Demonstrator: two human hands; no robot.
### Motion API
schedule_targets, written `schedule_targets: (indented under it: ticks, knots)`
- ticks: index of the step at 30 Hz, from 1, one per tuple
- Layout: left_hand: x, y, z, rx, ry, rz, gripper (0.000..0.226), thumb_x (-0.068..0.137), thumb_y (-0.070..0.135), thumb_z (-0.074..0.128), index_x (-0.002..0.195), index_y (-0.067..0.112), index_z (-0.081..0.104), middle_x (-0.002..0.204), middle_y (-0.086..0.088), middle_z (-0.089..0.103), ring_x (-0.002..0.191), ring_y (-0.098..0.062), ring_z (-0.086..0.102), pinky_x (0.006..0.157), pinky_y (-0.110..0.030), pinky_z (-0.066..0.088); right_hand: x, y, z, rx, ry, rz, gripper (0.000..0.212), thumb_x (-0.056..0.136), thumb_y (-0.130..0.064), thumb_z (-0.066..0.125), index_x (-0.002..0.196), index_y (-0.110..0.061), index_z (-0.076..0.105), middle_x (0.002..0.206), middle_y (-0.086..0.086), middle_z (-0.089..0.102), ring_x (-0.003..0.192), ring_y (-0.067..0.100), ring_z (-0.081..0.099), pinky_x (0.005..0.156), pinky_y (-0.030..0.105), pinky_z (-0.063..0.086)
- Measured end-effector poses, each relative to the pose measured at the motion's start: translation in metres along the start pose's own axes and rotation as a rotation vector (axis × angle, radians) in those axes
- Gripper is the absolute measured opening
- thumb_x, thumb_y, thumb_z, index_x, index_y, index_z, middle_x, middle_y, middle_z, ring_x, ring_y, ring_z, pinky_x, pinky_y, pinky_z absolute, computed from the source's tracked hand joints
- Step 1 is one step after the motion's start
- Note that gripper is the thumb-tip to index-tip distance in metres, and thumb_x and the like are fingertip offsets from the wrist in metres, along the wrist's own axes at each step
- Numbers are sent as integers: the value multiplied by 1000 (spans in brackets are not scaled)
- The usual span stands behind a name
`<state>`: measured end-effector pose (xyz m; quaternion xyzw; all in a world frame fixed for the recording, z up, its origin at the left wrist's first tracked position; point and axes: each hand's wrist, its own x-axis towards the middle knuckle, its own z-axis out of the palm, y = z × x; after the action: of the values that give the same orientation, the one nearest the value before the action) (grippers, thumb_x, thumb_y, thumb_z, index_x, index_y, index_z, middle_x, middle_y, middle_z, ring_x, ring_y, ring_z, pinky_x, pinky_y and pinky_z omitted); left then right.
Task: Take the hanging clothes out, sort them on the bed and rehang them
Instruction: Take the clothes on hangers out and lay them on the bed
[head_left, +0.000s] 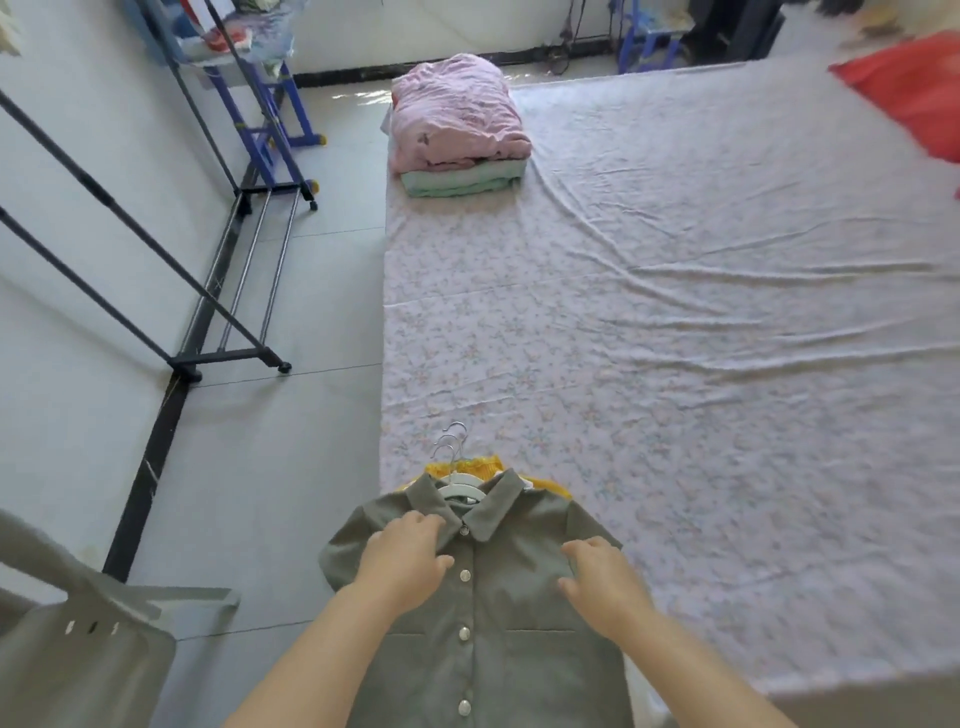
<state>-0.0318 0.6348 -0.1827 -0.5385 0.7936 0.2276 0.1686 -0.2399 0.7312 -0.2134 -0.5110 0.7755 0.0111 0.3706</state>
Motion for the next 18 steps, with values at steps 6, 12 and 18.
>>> schedule_targets:
  ticks: [6,12,18]
  knots:
    - [-1,37,-13,227,-120,295,33,88,40,49,117,24,49,118,0,50,109,-21,49,84,-34,40,-62,27,5,230,181,185,39,92,-25,52,130,-17,50,133,1,51,122,19,47,99,33,42]
    - [-25,80,-8,444,-159,633,32,88,36,45,115,19,51,115,0,52,104,-21,53,70,-31,40,-152,37,42,360,253,487,42,92,-26,51,130,-11,51,133,11,50,121,28,48,100,39,41]
    - [-90,137,28,659,-224,1016,45,91,44,44,131,23,42,128,-1,50,114,-21,51,88,-32,45,-275,41,109,446,356,805,44,90,-32,54,133,-22,46,137,6,44,126,24,44,101,32,38]
